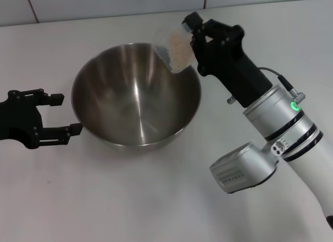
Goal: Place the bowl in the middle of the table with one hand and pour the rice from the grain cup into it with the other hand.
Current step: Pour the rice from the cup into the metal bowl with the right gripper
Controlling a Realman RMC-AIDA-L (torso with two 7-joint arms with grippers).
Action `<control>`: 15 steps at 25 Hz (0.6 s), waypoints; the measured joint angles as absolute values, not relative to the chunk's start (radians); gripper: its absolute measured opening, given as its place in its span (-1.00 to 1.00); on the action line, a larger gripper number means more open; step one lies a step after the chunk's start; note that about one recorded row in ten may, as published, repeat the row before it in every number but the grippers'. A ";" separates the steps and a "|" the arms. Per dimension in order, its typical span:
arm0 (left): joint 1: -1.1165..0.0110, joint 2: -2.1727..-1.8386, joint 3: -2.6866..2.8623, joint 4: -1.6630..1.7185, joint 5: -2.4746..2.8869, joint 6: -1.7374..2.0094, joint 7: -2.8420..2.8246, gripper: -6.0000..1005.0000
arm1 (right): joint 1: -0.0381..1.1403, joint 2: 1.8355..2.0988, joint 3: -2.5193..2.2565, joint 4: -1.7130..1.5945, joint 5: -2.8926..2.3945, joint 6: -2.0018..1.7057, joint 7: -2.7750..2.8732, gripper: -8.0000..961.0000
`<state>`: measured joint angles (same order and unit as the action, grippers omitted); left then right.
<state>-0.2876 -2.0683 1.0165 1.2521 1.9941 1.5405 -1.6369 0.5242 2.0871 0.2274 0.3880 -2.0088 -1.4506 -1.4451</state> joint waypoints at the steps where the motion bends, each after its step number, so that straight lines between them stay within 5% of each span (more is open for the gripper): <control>1: -0.288 -2.068 1.016 1.252 1.994 1.541 -1.637 0.60 | 0.526 2.087 0.228 0.387 -2.021 -1.447 -1.473 -0.96; 15: -0.305 -2.068 1.037 1.260 1.994 1.540 -1.649 0.60 | 0.568 2.090 0.235 0.420 -2.065 -1.346 -2.058 -0.96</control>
<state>-0.3045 -2.0677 1.0372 1.2601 1.9941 1.5401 -1.6490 0.5677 2.0899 0.2350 0.4200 -2.0648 -1.3465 -2.0575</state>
